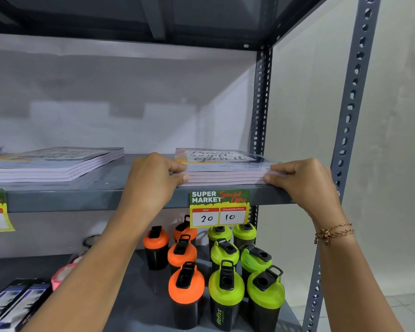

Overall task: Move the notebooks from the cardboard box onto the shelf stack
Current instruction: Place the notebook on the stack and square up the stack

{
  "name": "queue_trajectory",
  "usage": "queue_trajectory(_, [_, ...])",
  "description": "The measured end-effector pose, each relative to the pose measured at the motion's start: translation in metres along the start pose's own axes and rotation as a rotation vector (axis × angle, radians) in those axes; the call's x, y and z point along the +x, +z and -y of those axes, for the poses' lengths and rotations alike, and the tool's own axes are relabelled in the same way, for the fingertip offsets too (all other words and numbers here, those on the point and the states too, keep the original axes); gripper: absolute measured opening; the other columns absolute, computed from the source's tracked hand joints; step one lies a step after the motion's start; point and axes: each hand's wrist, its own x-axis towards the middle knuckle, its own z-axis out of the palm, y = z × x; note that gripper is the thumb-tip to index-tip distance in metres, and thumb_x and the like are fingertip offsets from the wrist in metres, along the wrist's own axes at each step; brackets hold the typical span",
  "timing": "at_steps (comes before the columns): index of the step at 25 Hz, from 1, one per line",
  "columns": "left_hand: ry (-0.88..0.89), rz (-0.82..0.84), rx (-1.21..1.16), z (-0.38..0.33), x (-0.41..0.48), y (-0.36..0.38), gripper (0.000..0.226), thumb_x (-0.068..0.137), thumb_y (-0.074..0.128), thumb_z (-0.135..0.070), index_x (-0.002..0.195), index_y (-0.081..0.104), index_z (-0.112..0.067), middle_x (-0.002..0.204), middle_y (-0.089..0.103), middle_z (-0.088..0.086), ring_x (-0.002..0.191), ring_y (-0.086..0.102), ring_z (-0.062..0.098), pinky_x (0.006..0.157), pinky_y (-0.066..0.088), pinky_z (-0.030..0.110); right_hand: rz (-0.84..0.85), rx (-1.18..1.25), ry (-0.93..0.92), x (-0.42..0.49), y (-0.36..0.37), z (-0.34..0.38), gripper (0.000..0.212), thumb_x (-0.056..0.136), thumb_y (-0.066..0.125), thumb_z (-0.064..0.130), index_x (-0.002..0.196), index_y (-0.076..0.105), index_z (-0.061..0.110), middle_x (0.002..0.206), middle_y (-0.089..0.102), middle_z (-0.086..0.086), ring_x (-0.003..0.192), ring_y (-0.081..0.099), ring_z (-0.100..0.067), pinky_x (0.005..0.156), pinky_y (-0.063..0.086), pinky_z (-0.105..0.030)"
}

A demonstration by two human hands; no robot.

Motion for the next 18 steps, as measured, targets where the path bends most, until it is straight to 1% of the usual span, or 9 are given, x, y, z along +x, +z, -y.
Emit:
queue_trajectory(3, [0.006, -0.004, 0.007, 0.0, -0.003, -0.001, 0.035, 0.085, 0.069, -0.021, 0.119, 0.066, -0.015, 0.125, 0.067, 0.005, 0.115, 0.058, 0.017, 0.091, 0.04, 0.021, 0.014, -0.001, -0.002, 0.001, 0.0, -0.002, 0.035, 0.076, 0.077, 0.027, 0.107, 0.072, 0.012, 0.107, 0.073, -0.01, 0.118, 0.053, -0.029, 0.09, 0.047, -0.029])
queue_trajectory(4, [0.01, 0.004, 0.009, 0.0, -0.003, -0.001, 0.036, 0.084, 0.069, -0.021, 0.119, 0.066, -0.015, 0.125, 0.066, 0.004, 0.115, 0.058, 0.017, 0.091, 0.041, 0.021, 0.014, -0.005, -0.005, 0.001, 0.0, -0.002, 0.035, 0.076, 0.077, 0.027, 0.107, 0.072, 0.013, 0.106, 0.073, -0.01, 0.117, 0.053, -0.03, 0.091, 0.047, -0.031])
queue_trajectory(7, [0.003, 0.023, 0.003, 0.002, -0.003, -0.001, 0.037, 0.083, 0.07, -0.022, 0.119, 0.066, -0.016, 0.126, 0.065, 0.001, 0.117, 0.056, 0.016, 0.094, 0.041, 0.023, 0.021, -0.013, -0.017, 0.0, -0.001, -0.002, 0.035, 0.076, 0.077, 0.026, 0.108, 0.072, 0.014, 0.106, 0.073, -0.011, 0.11, 0.058, -0.023, 0.08, 0.042, -0.023])
queue_trajectory(9, [-0.008, 0.026, -0.011, 0.006, -0.001, -0.001, 0.036, 0.082, 0.072, -0.023, 0.117, 0.067, -0.017, 0.125, 0.066, 0.002, 0.119, 0.056, 0.016, 0.091, 0.039, 0.02, 0.035, -0.019, -0.02, 0.0, -0.002, -0.001, 0.035, 0.076, 0.077, 0.027, 0.109, 0.072, 0.014, 0.107, 0.072, -0.011, 0.105, 0.059, -0.021, 0.077, 0.039, -0.021])
queue_trajectory(11, [-0.02, 0.034, -0.02, 0.009, 0.002, -0.001, 0.035, 0.081, 0.073, -0.023, 0.115, 0.068, -0.017, 0.125, 0.066, 0.004, 0.118, 0.056, 0.016, 0.085, 0.035, 0.018, 0.041, -0.024, -0.015, 0.001, 0.0, -0.002, 0.036, 0.076, 0.077, 0.029, 0.109, 0.072, 0.015, 0.107, 0.071, -0.011, 0.109, 0.057, -0.025, 0.076, 0.04, -0.023])
queue_trajectory(14, [-0.019, 0.045, -0.026, 0.01, 0.004, 0.0, 0.036, 0.08, 0.074, -0.022, 0.115, 0.068, -0.017, 0.125, 0.067, 0.004, 0.117, 0.057, 0.016, 0.085, 0.034, 0.017, 0.04, -0.028, -0.017, 0.003, 0.0, -0.004, 0.035, 0.075, 0.077, 0.03, 0.107, 0.072, 0.017, 0.107, 0.071, -0.01, 0.114, 0.055, -0.028, 0.076, 0.041, -0.025])
queue_trajectory(15, [-0.015, 0.045, -0.025, 0.01, 0.004, 0.0, 0.036, 0.08, 0.074, -0.022, 0.115, 0.068, -0.016, 0.124, 0.067, 0.004, 0.117, 0.057, 0.016, 0.085, 0.034, 0.017, 0.036, -0.031, -0.028, 0.003, 0.0, -0.003, 0.035, 0.075, 0.077, 0.029, 0.107, 0.072, 0.016, 0.107, 0.071, -0.011, 0.112, 0.056, -0.026, 0.077, 0.041, -0.025])
queue_trajectory(18, [-0.002, 0.046, -0.03, 0.012, 0.004, 0.0, 0.036, 0.08, 0.074, -0.022, 0.115, 0.068, -0.017, 0.123, 0.067, 0.005, 0.116, 0.058, 0.015, 0.085, 0.034, 0.017, 0.024, -0.035, -0.047, 0.001, -0.001, -0.001, 0.034, 0.077, 0.076, 0.026, 0.108, 0.072, 0.013, 0.108, 0.072, -0.011, 0.096, 0.056, -0.016, 0.075, 0.039, -0.022])
